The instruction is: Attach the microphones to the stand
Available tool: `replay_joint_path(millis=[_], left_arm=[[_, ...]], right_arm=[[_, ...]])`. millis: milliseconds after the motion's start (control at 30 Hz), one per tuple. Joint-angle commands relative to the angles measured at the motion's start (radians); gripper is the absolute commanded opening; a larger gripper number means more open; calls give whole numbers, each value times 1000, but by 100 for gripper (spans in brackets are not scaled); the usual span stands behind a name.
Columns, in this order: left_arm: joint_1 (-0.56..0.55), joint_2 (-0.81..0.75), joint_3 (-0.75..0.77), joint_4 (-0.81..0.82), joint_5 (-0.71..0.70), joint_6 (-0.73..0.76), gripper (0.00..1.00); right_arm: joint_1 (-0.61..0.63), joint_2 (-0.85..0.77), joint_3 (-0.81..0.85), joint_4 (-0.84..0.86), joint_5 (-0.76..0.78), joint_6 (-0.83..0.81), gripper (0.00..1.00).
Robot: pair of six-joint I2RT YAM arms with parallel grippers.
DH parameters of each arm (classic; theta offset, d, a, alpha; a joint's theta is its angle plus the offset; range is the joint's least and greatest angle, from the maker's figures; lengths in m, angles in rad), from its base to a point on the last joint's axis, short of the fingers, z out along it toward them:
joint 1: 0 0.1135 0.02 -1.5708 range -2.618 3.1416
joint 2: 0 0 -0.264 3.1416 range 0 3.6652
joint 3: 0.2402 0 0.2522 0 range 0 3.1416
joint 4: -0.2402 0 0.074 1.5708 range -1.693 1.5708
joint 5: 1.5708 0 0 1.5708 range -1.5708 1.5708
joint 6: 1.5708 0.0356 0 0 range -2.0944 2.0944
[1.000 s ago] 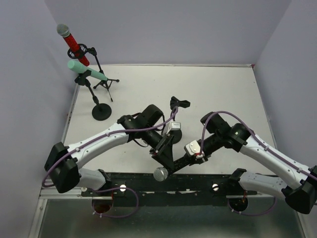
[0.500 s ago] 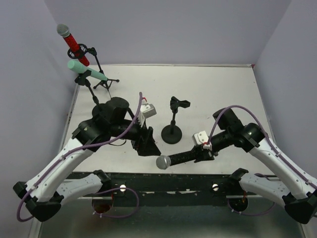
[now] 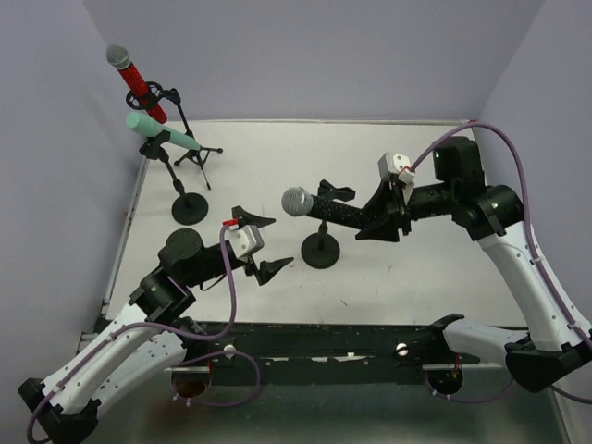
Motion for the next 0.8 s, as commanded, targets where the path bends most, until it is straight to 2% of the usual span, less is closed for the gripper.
replay_joint_path(millis=[0, 100, 400, 600, 767], left_arm=[[6, 68, -56, 335, 23, 122, 98], [25, 167, -11, 398, 57, 146, 98], [117, 391, 105, 581, 322, 53, 95], [126, 494, 184, 581, 430, 46, 93], [126, 562, 231, 532, 484, 77, 89]], right_arm=[[-87, 23, 46, 197, -59, 271, 13], [-159, 20, 8, 314, -59, 365, 13], [-334, 23, -123, 501, -229, 392, 13], [-358, 29, -201, 546, -321, 333, 13], [-361, 22, -235, 593, -344, 355, 13]])
